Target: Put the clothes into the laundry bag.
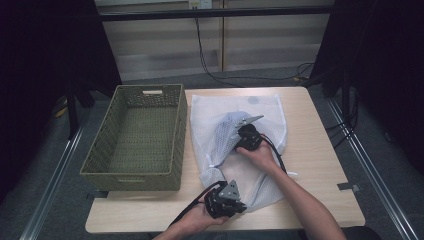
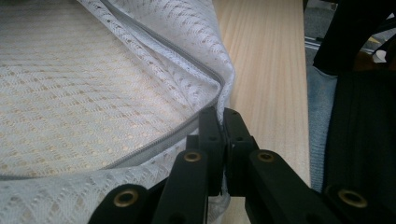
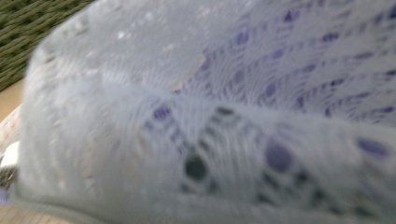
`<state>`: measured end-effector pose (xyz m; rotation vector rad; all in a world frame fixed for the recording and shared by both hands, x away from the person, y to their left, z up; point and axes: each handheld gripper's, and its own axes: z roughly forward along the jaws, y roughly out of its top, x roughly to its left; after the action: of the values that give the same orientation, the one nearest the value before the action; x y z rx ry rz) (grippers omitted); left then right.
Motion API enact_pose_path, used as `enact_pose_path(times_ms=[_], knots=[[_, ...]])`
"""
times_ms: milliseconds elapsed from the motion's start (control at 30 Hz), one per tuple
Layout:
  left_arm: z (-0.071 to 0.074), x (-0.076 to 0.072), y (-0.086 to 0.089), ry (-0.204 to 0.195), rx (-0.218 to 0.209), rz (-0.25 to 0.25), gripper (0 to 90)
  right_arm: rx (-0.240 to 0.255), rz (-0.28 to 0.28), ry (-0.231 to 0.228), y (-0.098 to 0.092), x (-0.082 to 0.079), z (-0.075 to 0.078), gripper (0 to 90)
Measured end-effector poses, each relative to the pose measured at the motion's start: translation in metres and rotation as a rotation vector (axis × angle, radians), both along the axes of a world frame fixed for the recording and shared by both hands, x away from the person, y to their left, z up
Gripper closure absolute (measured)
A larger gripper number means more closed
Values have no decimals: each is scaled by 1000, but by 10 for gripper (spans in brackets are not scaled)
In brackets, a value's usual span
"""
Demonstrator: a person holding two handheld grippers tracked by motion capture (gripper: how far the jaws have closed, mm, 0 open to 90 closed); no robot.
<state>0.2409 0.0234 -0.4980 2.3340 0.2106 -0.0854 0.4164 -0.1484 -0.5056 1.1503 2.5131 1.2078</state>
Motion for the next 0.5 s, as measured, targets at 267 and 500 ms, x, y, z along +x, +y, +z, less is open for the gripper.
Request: enact_pose_path(times_ms=[267,500], knots=[[0,0,0,1,-2,0,884,-14,-50,-22,6,9,0,900],[0,0,0,0,-2,1,884,-15,-109,-40,7,12,-1,900]])
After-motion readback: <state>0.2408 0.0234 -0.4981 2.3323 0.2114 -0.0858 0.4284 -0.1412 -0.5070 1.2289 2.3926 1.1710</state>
